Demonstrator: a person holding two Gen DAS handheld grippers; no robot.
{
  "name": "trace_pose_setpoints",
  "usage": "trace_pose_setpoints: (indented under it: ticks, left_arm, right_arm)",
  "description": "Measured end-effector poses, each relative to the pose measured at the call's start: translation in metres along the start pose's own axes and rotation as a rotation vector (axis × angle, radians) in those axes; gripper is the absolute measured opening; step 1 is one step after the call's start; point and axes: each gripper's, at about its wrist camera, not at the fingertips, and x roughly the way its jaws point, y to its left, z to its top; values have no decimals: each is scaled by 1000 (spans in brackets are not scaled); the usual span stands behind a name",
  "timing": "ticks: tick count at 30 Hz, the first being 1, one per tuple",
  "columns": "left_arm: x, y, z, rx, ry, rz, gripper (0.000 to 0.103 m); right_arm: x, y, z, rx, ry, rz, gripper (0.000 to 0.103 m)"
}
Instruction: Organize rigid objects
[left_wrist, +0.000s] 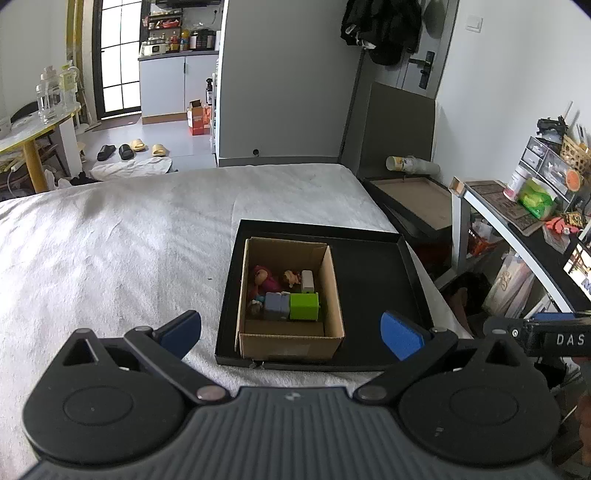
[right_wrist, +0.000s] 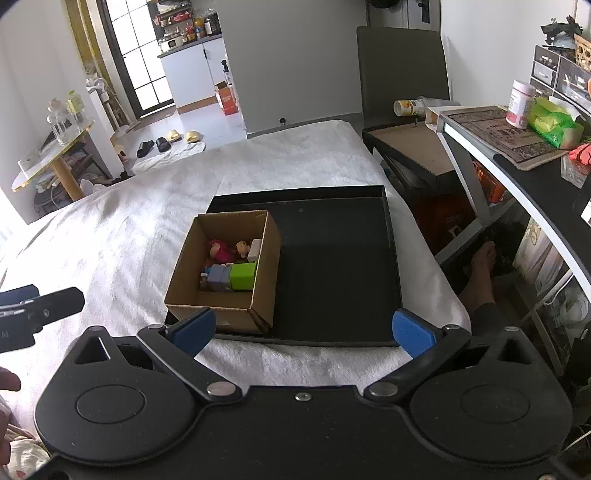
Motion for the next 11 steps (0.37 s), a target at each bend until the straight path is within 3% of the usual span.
trace_pose_setpoints:
  ticks: [11]
  left_arm:
    - [11, -9, 0, 32, -7, 5, 103]
  right_arm:
    - [6, -7, -3, 15, 2, -9, 103]
